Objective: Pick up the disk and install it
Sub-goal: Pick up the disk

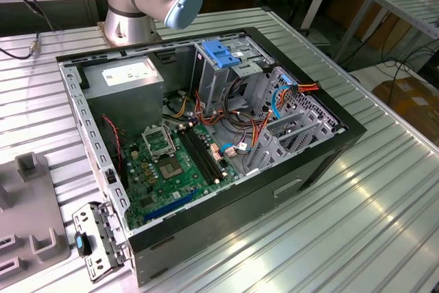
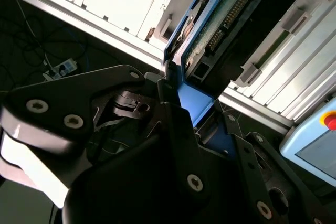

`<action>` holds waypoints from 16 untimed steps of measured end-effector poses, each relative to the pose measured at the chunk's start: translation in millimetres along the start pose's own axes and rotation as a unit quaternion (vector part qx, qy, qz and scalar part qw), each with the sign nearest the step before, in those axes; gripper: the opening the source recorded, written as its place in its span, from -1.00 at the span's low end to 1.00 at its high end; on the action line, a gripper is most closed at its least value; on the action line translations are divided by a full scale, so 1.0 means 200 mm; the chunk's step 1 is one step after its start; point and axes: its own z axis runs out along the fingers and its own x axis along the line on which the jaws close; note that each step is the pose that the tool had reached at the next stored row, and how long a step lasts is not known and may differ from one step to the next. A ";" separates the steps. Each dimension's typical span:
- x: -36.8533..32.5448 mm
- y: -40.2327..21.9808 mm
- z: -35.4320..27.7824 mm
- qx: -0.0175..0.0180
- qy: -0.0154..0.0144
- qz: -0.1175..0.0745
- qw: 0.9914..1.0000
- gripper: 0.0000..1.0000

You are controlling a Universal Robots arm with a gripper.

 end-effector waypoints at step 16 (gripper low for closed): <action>0.001 -0.001 -0.147 0.000 0.000 0.000 1.000 -0.26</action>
